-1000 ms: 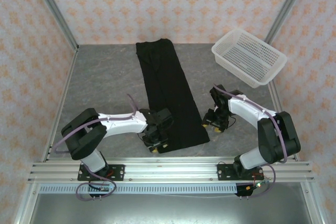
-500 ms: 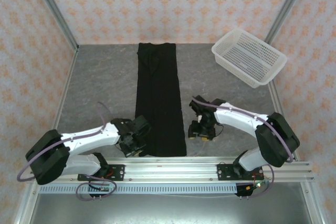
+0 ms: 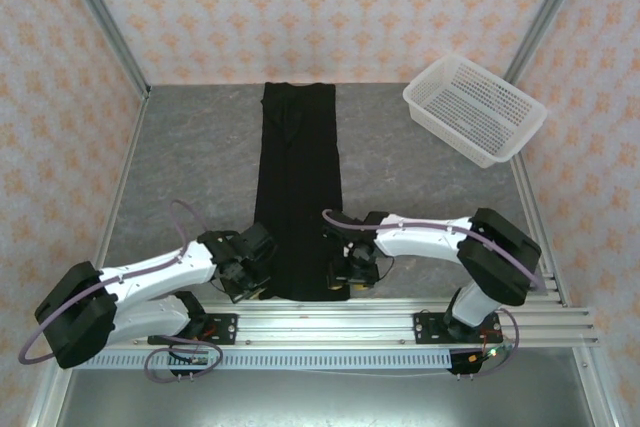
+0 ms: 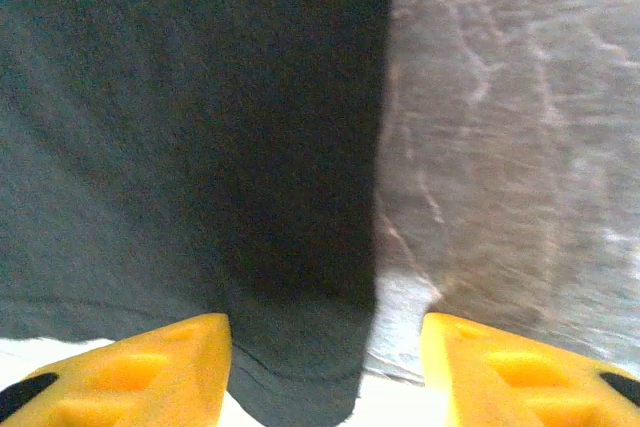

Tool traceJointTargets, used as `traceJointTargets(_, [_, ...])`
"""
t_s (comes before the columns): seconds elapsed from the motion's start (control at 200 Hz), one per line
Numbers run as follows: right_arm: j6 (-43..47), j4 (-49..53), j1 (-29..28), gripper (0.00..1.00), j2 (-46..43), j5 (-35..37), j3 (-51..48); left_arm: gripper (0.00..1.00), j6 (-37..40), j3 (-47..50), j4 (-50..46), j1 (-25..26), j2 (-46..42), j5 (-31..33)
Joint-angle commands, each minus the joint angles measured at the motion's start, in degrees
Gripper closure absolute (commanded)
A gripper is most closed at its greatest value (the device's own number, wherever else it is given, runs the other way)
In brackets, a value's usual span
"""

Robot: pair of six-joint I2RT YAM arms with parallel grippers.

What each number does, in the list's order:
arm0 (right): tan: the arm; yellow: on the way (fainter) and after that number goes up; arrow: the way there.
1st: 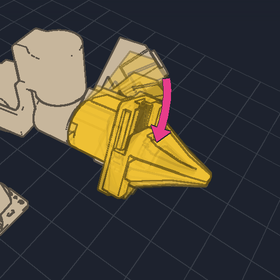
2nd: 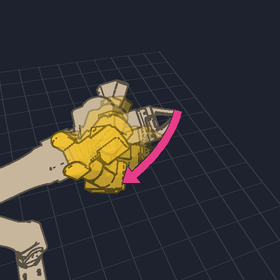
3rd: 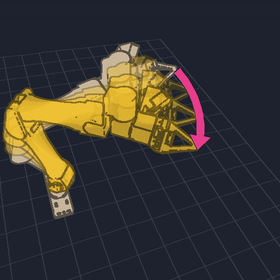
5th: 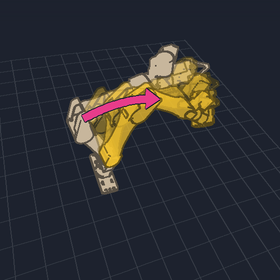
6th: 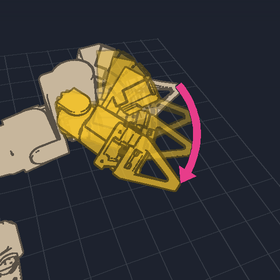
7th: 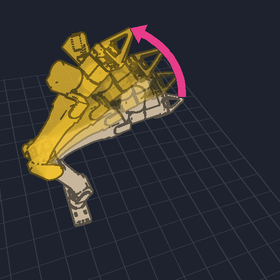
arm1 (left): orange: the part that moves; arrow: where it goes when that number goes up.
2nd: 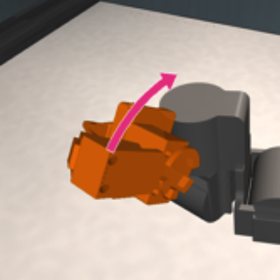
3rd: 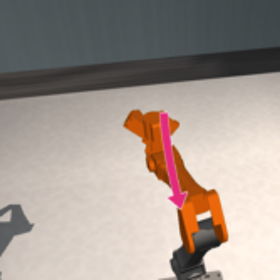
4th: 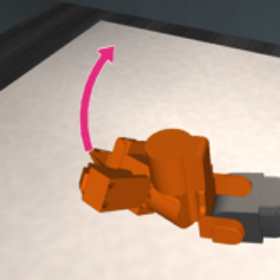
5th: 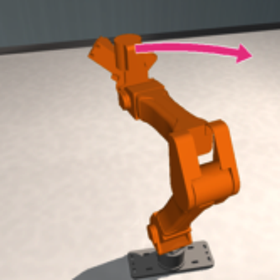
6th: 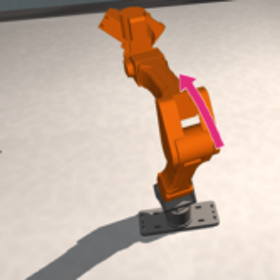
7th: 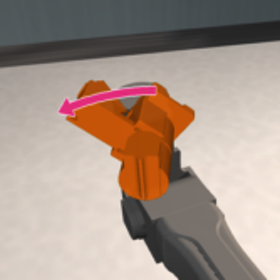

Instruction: Fold and stack the t-shirts

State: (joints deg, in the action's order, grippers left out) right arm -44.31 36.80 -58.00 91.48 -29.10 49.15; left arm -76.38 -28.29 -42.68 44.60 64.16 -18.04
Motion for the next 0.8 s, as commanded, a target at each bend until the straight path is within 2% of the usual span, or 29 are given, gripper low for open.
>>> traceJointTargets(0.0, [-6.7, -5.4, -1.3, 0.51, 2.1, -0.3, -0.4, 1.0, 1.7, 1.8, -3.0, -0.4, 0.0, 0.2])
traceJointTargets(0.145, [-10.3, -7.0, -2.1, 0.61, 3.6, 0.2, -0.8, 1.0, 2.7, 1.9, -2.3, -0.4, -0.1, 0.2])
traceJointTargets(0.28, [-12.4, -6.9, -2.1, 0.88, 2.1, 2.9, 0.0, 1.0, 4.4, 1.1, -3.0, -0.4, -0.5, 0.4])
traceJointTargets(0.38, [-13.1, -4.6, -2.2, 0.99, -0.1, 5.0, 1.5, 1.0, 7.4, -0.4, -4.9, -0.4, -2.2, 0.4])
traceJointTargets(0.646, [-13.0, 3.7, -2.1, 1.0, -5.4, 6.3, 6.1, 1.0, 10.8, -7.7, -13.5, -0.3, -11.1, 3.5])
traceJointTargets(0.796, [-12.0, 8.7, -0.2, 1.0, -6.4, 8.2, 10.5, 1.0, 11.5, -14.1, -15.0, -0.9, -10.5, 8.0])
